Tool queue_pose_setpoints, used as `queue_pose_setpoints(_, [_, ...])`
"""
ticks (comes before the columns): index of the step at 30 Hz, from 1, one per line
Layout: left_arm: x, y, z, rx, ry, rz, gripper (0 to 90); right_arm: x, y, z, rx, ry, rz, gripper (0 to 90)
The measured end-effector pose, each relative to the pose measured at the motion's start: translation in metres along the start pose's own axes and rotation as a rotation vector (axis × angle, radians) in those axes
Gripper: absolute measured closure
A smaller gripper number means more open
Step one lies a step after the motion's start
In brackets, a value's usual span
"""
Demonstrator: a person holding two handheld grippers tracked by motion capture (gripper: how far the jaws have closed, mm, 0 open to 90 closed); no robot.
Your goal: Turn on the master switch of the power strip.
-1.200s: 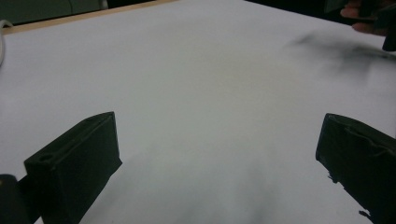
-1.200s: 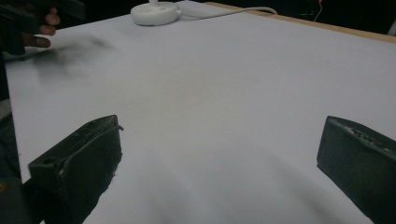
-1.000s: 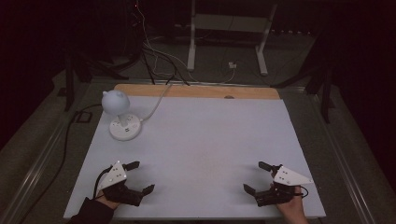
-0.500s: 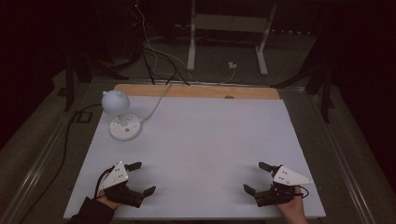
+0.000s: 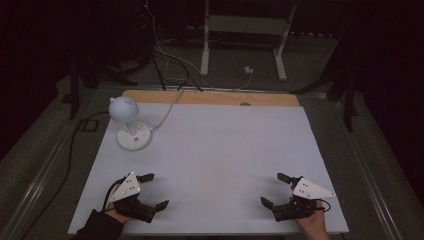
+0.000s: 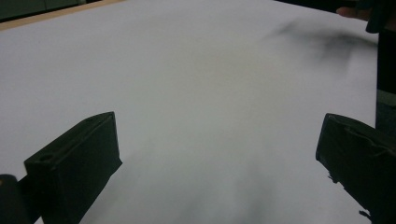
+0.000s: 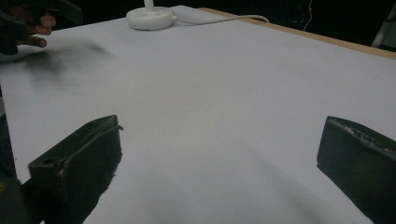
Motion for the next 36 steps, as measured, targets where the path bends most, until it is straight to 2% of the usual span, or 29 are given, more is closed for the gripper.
queue_pose_setpoints(7, [0.006, 0.004, 0.001, 0.008, -0.004, -0.019, 0.2, -0.001, 0.001, 0.001, 0.007, -0.01, 0.013, 0.0])
queue_pose_setpoints(11, [0.006, 0.01, 0.0, -0.002, -0.006, 0.0, 0.2, -0.001, 0.001, 0.001, 0.006, -0.006, 0.012, 0.0])
queue_pose_setpoints(15, [0.008, 0.013, -0.003, -0.008, -0.014, -0.003, 0.2, -0.001, 0.001, 0.0, 0.007, -0.004, 0.01, 0.0])
queue_pose_setpoints(23, [0.01, 0.021, -0.003, 0.016, -0.019, -0.015, 0.1, -0.001, 0.001, 0.0, 0.01, -0.004, 0.01, 0.0])
queue_pose_setpoints(32, [0.011, 0.03, -0.009, 0.023, 0.015, -0.001, 0.2, -0.001, 0.001, 0.0, 0.013, -0.003, 0.011, 0.0])
queue_pose_setpoints(36, [0.011, 0.034, -0.013, 0.014, 0.031, 0.008, 0.2, -0.001, 0.001, 0.0, 0.013, -0.002, 0.011, 0.0])
Point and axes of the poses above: each handheld gripper's, and its own axes: x roughly forward along the jaws, y roughly out of its top, z roughly to its right, the point moved 3 cm from there along x, roughly forward along the jaws, and after that the axes turned 8 degrees about -y, right-handed, at the moved point
